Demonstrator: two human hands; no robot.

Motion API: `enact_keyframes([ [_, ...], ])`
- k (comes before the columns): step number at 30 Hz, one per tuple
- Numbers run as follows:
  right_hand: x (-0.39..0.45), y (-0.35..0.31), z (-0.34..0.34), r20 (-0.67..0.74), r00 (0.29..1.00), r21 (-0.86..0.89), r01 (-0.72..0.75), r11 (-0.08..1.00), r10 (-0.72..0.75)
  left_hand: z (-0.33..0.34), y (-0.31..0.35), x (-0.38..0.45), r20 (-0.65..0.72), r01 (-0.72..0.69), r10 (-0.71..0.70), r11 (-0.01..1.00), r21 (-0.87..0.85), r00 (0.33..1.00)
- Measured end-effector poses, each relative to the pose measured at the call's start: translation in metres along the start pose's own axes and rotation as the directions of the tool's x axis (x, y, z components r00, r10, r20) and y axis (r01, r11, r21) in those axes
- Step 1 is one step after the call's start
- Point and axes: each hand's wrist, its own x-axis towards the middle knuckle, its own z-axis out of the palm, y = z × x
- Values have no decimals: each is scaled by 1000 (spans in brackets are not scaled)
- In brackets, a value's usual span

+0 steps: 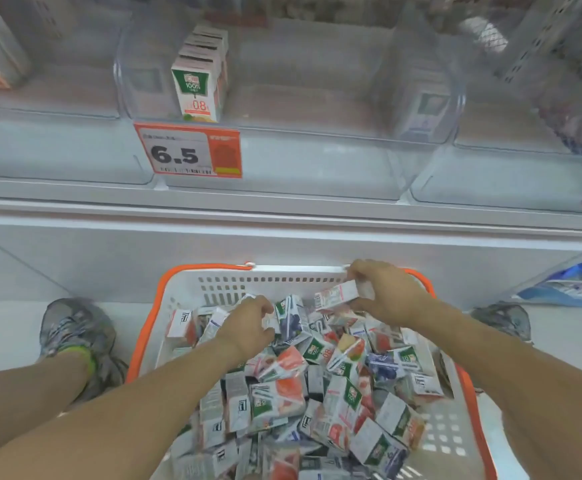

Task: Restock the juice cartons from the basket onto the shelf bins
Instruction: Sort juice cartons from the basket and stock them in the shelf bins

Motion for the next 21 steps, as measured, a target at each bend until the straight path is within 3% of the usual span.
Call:
enact_keyframes([
  [4,-27,15,-23,-84,993,214,-69,974,89,10,12,20,-8,-83,84,988,131,996],
  [8,-38,26,-24,-86,990,245,-87,966,111,27,29,38,1,71,-71,991,115,997],
  [14,-44,35,-21,-25,997,193,-62,979,69,58,63,46,-52,256,-251,934,250,967],
  [16,-45,38,-23,-20,998,199,-49,979,54,54,69,47,-39,302,-300,934,190,953],
  [18,-46,42,-25,-28,999,203,-36,978,43,40,71,45,3,336,-336,942,23,942],
  [21,-48,45,-31,-54,998,213,-14,977,27,13,66,34,201,443,-400,859,-256,894],
])
